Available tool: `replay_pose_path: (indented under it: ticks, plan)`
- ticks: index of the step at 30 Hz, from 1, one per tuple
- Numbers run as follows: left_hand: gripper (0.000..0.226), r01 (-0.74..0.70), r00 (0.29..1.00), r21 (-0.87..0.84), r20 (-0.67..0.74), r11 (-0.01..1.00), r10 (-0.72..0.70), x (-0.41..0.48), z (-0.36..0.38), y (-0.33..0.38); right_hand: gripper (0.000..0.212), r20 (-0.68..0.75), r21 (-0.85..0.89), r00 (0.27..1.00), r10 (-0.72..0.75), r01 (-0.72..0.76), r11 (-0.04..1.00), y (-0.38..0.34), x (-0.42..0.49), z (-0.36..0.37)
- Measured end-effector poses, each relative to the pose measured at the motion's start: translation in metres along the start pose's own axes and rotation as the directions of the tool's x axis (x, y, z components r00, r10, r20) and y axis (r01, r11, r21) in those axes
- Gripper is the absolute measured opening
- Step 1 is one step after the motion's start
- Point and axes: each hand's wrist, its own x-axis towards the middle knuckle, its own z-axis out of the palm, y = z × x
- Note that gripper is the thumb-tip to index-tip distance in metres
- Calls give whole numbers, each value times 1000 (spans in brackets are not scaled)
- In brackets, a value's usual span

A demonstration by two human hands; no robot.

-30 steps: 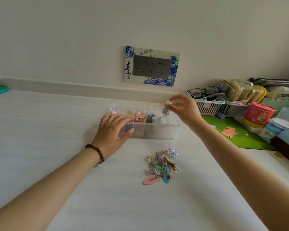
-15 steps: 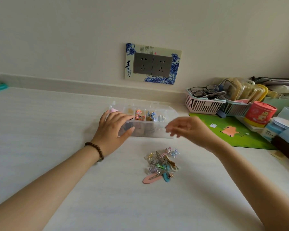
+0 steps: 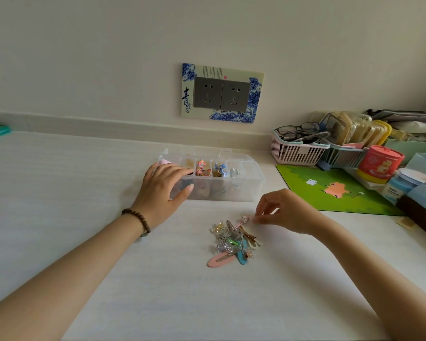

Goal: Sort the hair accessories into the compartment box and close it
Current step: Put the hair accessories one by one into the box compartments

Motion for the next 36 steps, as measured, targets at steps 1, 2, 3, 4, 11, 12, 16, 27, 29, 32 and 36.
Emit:
replay_pose_path:
  ticks: [1, 2, 3, 4, 11, 12, 16, 27, 29, 32, 36]
  plan:
    - [41, -4, 1000, -3, -7, 1000, 4, 0, 0, 0, 10, 4, 39, 1000, 5, -5, 999, -1, 0, -1]
    - [41, -10, 1000, -4, -17, 1000, 10, 1, -1, -1, 11, 22, 61, 1000, 4, -6, 998, -2, 1, -2]
    - [41, -16, 1000, -7, -26, 1000, 15, 1, -1, -1, 12, 50, 59, 999, 0, -3, 998, -4, 2, -3]
    - [41, -17, 999, -11, -31, 1000, 16, 2, -1, -2, 14, 83, 42, 997, -7, 3, 999, -6, 2, -4]
    - [47, 72, 995, -14, -66, 997, -73, 1, 2, -7, 17, -132, 110, 982, -137, 152, 982, -39, 20, -16]
    - [49, 103, 992, -25, -67, 994, -104, 0, 3, -8, 15, -210, 145, 966, -150, 183, 972, -47, 26, -17]
    - [59, 193, 981, -69, -25, 979, -195, -1, 3, -11, 15, -336, 302, 934, -125, 233, 925, -78, 67, -9]
    - [60, 181, 983, -148, -3, 972, -184, -3, -2, -8, 12, -344, 286, 936, -77, 183, 941, -87, 116, 13]
    - [59, 172, 985, -145, -3, 974, -174, -3, -1, -7, 11, -320, 322, 944, -83, 191, 927, -83, 101, 6]
    - [58, 162, 986, -137, -9, 977, -164, -3, 0, -7, 12, -222, 318, 964, -147, 214, 924, -74, 70, -2]
    - [57, 155, 987, -137, -11, 978, -158, -3, 1, -7, 19, 1, 122, 980, -197, 196, 973, -53, 35, -6]
